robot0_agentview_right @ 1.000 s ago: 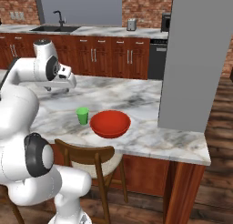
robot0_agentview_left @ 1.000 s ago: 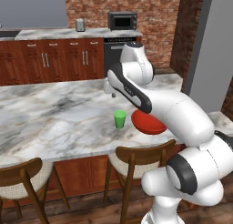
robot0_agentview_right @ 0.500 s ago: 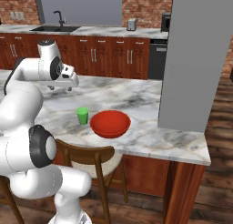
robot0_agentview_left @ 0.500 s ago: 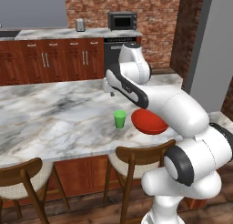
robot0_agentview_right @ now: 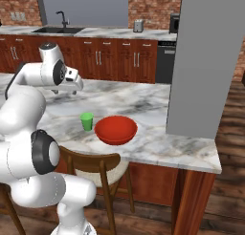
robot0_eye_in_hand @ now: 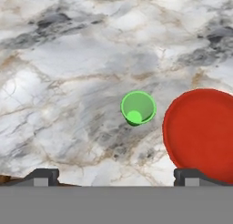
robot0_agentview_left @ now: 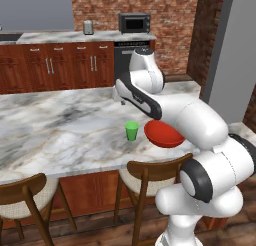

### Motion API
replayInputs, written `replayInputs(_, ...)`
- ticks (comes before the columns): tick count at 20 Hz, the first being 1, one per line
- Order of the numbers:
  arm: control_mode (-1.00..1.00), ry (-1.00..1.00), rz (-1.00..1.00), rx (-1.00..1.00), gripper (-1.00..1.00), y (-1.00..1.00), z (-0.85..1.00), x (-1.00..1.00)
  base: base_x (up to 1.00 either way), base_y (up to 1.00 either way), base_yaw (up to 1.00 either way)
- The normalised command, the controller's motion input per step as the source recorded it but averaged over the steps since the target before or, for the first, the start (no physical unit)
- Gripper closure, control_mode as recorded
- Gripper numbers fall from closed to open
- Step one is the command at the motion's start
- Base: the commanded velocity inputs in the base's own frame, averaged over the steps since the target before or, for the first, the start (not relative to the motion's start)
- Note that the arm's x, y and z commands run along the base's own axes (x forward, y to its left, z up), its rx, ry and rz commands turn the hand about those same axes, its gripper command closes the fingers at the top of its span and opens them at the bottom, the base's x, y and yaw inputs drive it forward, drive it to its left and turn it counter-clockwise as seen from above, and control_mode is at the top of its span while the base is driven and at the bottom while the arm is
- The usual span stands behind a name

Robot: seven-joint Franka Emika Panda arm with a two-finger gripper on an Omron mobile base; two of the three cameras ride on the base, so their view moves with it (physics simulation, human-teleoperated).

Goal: Place the cup inside the bowl on the dining table and move the bowl to any counter.

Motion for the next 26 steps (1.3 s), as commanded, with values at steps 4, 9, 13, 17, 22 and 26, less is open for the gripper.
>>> replayInputs(4,-1.00,-0.05,0.00,-0.05,-1.00,0.00,-0.01,0.05,0.00,0.00,0.00)
replayInputs(9,-1.00,-0.01,0.00,-0.07,-1.00,0.00,0.00,0.02,0.00,0.00,0.00)
replayInputs(13,-1.00,0.00,0.00,-0.07,-1.00,0.00,-0.01,0.05,0.00,0.00,0.00)
replayInputs(17,-1.00,0.00,0.00,-0.05,-1.00,0.01,-0.08,0.06,0.00,0.00,0.00)
replayInputs(22,-1.00,-0.03,0.00,-0.01,-1.00,0.00,-0.15,0.08,0.00,0.00,0.00)
replayInputs(26,-1.00,0.00,0.00,-0.01,-1.00,0.00,-0.10,0.04,0.00,0.00,0.00)
